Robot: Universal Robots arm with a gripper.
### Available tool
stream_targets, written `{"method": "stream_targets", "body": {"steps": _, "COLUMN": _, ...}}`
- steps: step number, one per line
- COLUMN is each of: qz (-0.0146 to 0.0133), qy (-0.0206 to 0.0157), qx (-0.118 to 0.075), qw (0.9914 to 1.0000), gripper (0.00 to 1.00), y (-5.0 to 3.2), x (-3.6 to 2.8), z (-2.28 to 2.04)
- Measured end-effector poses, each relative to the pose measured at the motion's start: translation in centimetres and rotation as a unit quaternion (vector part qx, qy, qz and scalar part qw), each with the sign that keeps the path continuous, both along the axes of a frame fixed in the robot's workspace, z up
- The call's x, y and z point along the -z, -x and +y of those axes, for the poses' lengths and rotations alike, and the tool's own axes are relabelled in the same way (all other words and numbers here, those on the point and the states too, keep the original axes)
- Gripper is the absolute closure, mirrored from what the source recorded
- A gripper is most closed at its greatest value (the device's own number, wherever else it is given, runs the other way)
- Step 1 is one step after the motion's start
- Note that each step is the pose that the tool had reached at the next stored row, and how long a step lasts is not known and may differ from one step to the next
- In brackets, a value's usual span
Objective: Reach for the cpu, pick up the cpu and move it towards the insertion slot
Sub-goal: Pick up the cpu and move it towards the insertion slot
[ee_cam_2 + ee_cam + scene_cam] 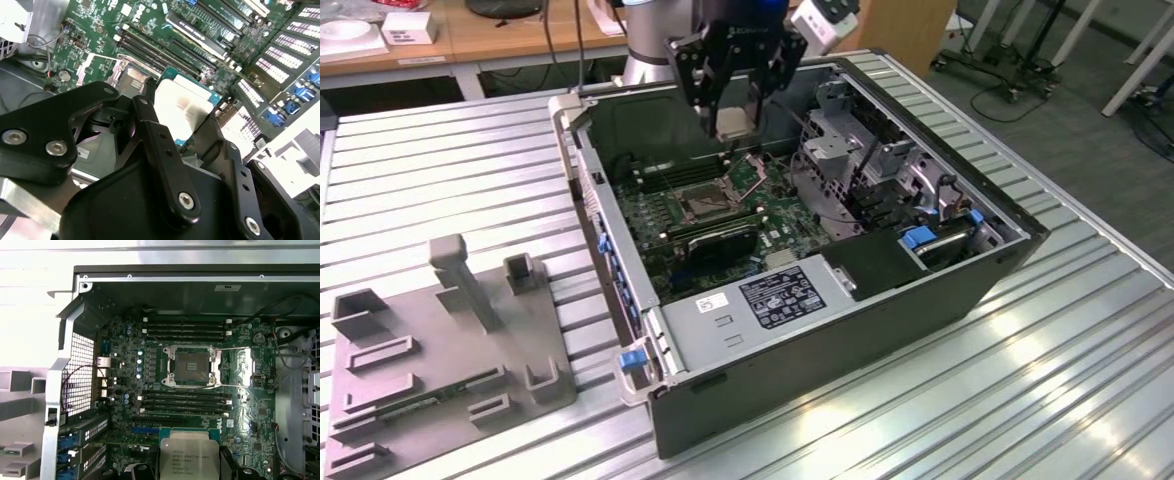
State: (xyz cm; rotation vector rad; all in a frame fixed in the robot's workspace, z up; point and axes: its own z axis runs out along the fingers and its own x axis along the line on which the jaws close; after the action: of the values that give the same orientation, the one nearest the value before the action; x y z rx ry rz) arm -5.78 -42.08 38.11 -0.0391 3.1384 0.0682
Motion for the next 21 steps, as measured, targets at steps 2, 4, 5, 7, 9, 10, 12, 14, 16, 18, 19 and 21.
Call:
{"method": "stream_targets", "body": {"steps": 2, "qz": 0.0000, "qy": 0.0000, "qx": 0.000, "qw": 1.00000, "gripper": 0.45, "y": -0.17, "x": 0.03, "z": 0.30}}
{"method": "stream_targets", "body": {"steps": 4, "qz": 0.0000, "qy": 0.0000, "qx": 0.000, "qw": 1.00000, "gripper": 0.45, "y": -0.31, "x": 0.05, "z": 0.56}}
{"method": "stream_targets", "body": {"steps": 5, "qz": 0.0000, "qy": 0.0000, "qx": 0.000, "qw": 1.00000, "gripper": 0.45, "y": -0.38, "x": 0.06, "z": 0.70}}
{"method": "stream_targets", "body": {"steps": 7, "qz": 0.0000, "qy": 0.0000, "qx": 0.000, "qw": 1.00000, "gripper": 0.45, "y": -0.54, "x": 0.09, "z": 0.99}}
{"method": "stream_targets", "body": {"steps": 9, "qz": 0.0000, "qy": 0.0000, "qx": 0.000, "qw": 1.00000, "gripper": 0.45, "y": -0.74, "x": 0.11, "z": 1.32}}
{"method": "stream_targets", "body": {"steps": 10, "qz": 0.0000, "qy": 0.0000, "qx": 0.000, "qw": 1.00000, "gripper": 0.45, "y": -0.83, "x": 0.13, "z": 1.46}}
{"method": "stream_targets", "body": {"steps": 12, "qz": 0.0000, "qy": 0.0000, "qx": 0.000, "qw": 1.00000, "gripper": 0.45, "y": -0.98, "x": 0.16, "z": 1.77}}
{"method": "stream_targets", "body": {"steps": 14, "qz": 0.0000, "qy": 0.0000, "qx": 0.000, "qw": 1.00000, "gripper": 0.45, "y": -1.19, "x": 0.19, "z": 2.11}}
{"method": "stream_targets", "body": {"steps": 16, "qz": 0.0000, "qy": 0.0000, "qx": 0.000, "qw": 1.00000, "gripper": 0.45, "y": -1.37, "x": 0.22, "z": 2.47}}
{"method": "stream_targets", "body": {"steps": 18, "qz": 0.0000, "qy": 0.0001, "qx": 0.000, "qw": 1.00000, "gripper": 0.45, "y": -1.57, "x": 0.24, "z": 2.87}}
{"method": "stream_targets", "body": {"steps": 19, "qz": 0.0000, "qy": 0.0001, "qx": 0.000, "qw": 1.00000, "gripper": 0.45, "y": -1.66, "x": 0.26, "z": 3.06}}
{"method": "stream_targets", "body": {"steps": 21, "qz": 0.0000, "qy": 0.0000, "qx": 0.000, "qw": 1.00000, "gripper": 0.45, "y": -1.83, "x": 0.30, "z": 3.43}}
